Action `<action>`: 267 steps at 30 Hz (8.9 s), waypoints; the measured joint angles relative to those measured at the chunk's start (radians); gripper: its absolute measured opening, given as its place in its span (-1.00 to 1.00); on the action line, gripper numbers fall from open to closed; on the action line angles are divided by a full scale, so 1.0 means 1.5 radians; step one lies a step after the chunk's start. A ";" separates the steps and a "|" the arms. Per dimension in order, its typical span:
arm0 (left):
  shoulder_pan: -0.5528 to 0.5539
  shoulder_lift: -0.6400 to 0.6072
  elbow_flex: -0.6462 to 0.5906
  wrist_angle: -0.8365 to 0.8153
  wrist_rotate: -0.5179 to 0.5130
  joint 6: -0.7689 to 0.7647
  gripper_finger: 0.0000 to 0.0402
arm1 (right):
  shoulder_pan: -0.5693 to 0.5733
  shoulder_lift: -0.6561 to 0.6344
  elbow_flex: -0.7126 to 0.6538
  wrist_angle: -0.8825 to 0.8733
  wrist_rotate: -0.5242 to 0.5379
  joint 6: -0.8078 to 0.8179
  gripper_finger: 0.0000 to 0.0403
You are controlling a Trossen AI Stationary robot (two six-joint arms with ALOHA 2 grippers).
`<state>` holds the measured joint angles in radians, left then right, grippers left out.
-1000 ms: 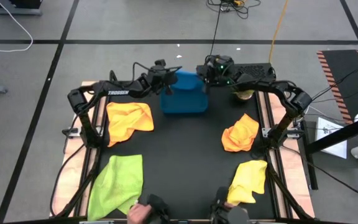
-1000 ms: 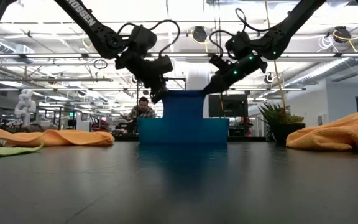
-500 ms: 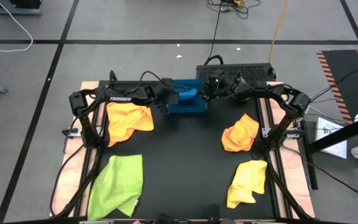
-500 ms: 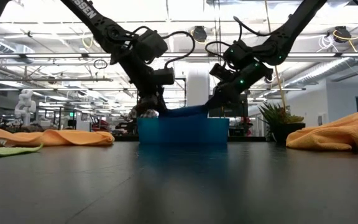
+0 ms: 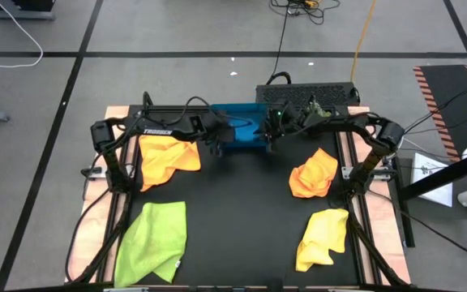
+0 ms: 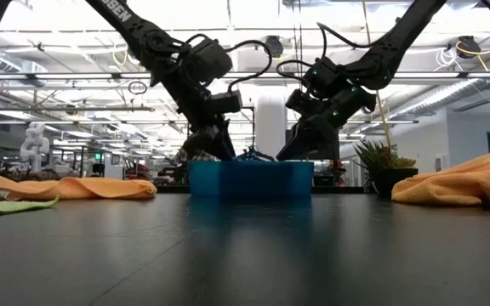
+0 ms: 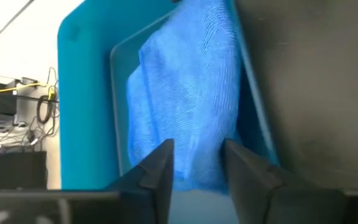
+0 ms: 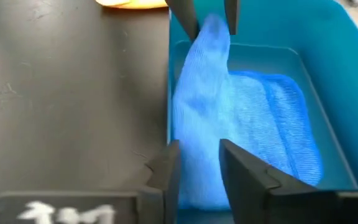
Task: Fold microfiber towels
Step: Put the blue microfiber cloth into the dark blue bin, then fold the right orange microfiber cloth
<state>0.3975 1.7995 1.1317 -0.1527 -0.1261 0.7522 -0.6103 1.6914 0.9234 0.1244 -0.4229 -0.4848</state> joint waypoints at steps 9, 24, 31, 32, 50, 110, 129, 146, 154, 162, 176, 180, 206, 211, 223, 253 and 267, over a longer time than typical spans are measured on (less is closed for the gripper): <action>-0.032 -0.082 0.000 -0.043 -0.016 -0.092 0.05 | 0.007 -0.076 0.000 -0.037 0.005 0.004 -0.28; -0.111 -0.202 -0.097 -0.016 0.049 -0.459 -0.31 | 0.114 -0.285 -0.124 0.008 0.003 0.089 -0.35; -0.188 -0.201 -0.226 0.223 0.051 -0.538 -0.53 | 0.186 -0.345 -0.272 0.198 0.028 0.170 -0.35; -0.199 -0.202 -0.235 0.252 0.052 -0.542 -0.54 | 0.195 -0.351 -0.291 0.226 0.046 0.182 -0.35; -0.379 -0.202 -0.283 0.402 -0.056 -0.616 -0.72 | 0.358 -0.361 -0.403 0.368 0.147 0.333 -0.35; -0.432 -0.201 -0.282 0.373 -0.143 -0.595 -0.80 | 0.327 -0.387 -0.278 -0.415 0.310 0.785 -0.35; -0.432 -0.201 -0.282 0.383 -0.142 -0.634 -0.80 | 0.319 -0.387 -0.291 -0.300 0.300 0.660 -0.77; -0.416 -0.163 -0.281 0.515 -0.050 -0.569 -0.53 | 0.358 -0.412 -0.243 -0.124 0.260 0.507 -1.00; -0.386 -0.142 -0.281 0.536 -0.061 -0.592 -0.09 | 0.396 -0.412 -0.145 -0.080 0.246 0.424 -1.00; -0.378 -0.142 -0.281 0.533 -0.061 -0.592 0.06 | 0.429 -0.412 -0.044 -0.080 0.192 0.368 -1.00; -0.378 -0.142 -0.281 0.542 -0.069 -0.574 0.07 | 0.468 -0.427 0.028 -0.060 0.157 0.355 -1.00; -0.377 -0.142 -0.281 0.528 -0.070 -0.567 0.07 | 0.478 -0.443 0.038 -0.062 0.157 0.355 -1.00; -0.335 -0.028 -0.281 0.665 0.260 -0.575 0.07 | 0.500 -0.478 0.045 -0.063 -0.034 0.420 -1.00; -0.332 0.063 -0.264 0.767 0.293 -0.593 0.07 | 0.500 -0.478 0.045 -0.066 -0.036 0.431 -1.00; -0.326 0.185 -0.123 0.745 0.376 -0.608 0.07 | 0.500 -0.477 0.045 -0.072 -0.036 0.438 -1.00; -0.420 0.186 -0.083 0.659 0.417 -0.467 -0.96 | 0.500 -0.477 0.045 -0.060 -0.031 0.436 -1.00; -0.407 -0.138 -0.084 0.115 0.046 -0.411 -0.99 | 0.499 -0.479 0.045 -0.219 0.128 0.471 -1.00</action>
<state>-0.2128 1.5918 1.0061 0.0194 -0.0576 0.1364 0.1387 0.9722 0.9901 -0.2047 -0.2302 0.2213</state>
